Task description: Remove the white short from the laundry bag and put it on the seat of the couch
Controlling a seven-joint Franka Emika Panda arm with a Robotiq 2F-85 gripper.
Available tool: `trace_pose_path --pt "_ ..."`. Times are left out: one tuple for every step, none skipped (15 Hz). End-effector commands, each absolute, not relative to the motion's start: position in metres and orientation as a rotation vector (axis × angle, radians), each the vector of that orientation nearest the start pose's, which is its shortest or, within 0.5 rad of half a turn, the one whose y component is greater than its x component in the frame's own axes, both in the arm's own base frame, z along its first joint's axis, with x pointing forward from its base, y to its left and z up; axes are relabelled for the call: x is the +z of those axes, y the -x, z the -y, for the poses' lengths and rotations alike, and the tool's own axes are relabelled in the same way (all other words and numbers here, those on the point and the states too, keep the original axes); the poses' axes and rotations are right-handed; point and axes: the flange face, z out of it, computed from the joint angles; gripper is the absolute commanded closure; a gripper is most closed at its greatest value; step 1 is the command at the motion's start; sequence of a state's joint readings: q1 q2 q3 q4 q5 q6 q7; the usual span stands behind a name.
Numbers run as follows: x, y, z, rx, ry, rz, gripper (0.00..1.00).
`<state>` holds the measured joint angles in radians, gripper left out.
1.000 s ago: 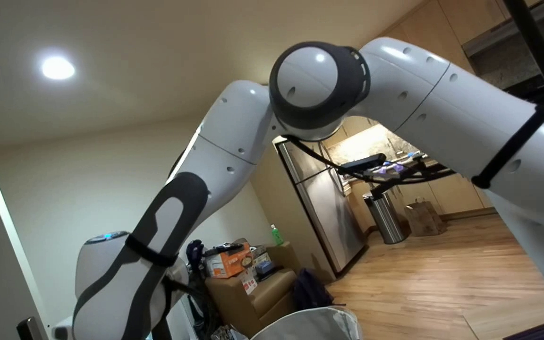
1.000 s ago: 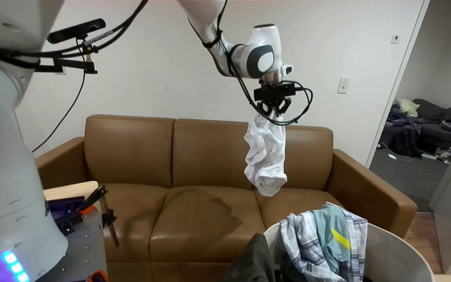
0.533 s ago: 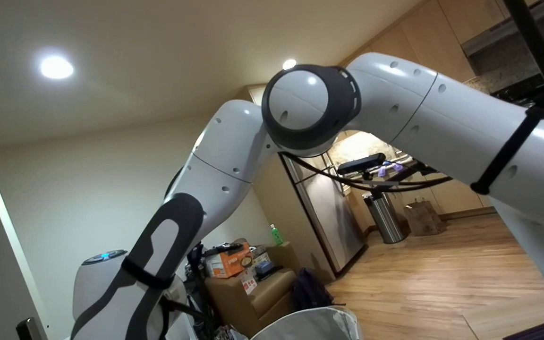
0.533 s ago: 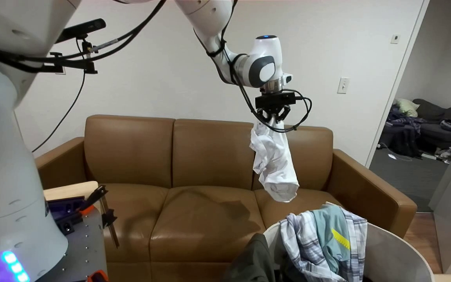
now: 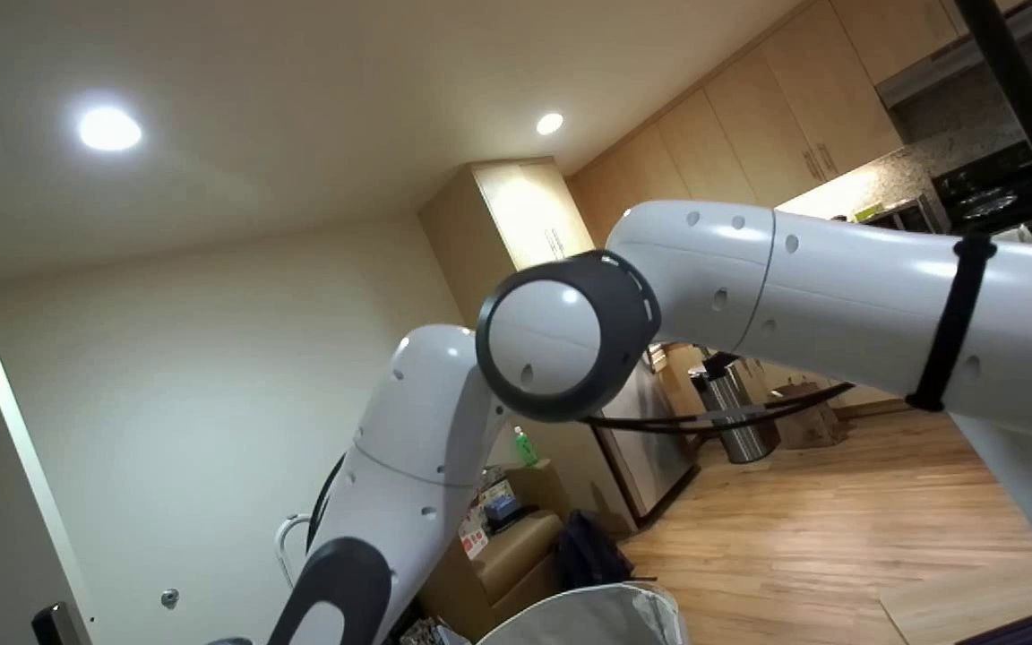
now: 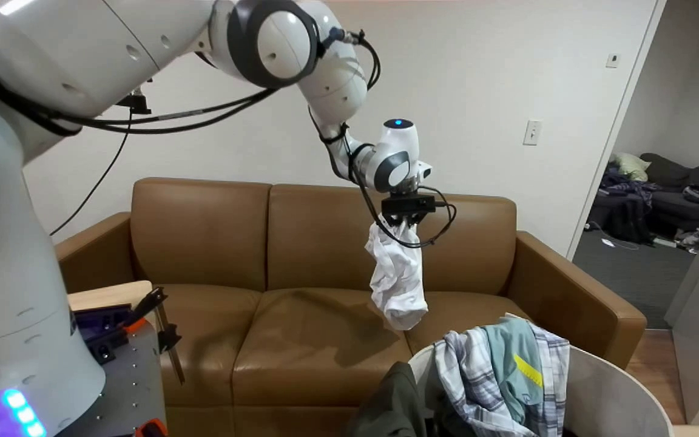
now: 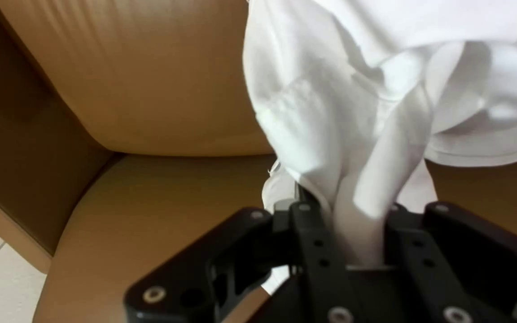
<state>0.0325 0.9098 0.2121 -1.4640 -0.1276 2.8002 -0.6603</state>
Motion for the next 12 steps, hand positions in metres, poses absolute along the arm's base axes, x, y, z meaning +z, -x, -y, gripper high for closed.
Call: trace_pose_path --pt "0.159 -0.758 -0.167 -0.717 2.766 1.444 0.94" --pt "0.148 -0.759 -0.168 -0.677 2.782 1.477 0.94" --pt "0.140 -0.760 -0.170 -0.665 2.765 1.517 0.94" --pt "0.133 -0.762 -0.173 -0.672 2.741 1.537 0.94" --pt "0.133 -0.749 -0.170 -0.653 2.768 1.460 0.94" --pt "0.125 -0.748 -0.171 -0.645 2.766 1.460 0.89" --pt "0.120 -0.747 -0.171 -0.634 2.766 1.459 0.89" --pt "0.119 -0.746 -0.171 -0.631 2.766 1.459 0.89" --pt "0.120 -0.746 -0.171 -0.633 2.766 1.459 0.89" --pt "0.120 -0.747 -0.171 -0.635 2.766 1.459 0.89" --pt "0.121 -0.746 -0.176 -0.657 2.747 1.479 0.94" --pt "0.118 -0.747 -0.181 -0.653 2.734 1.507 0.94"
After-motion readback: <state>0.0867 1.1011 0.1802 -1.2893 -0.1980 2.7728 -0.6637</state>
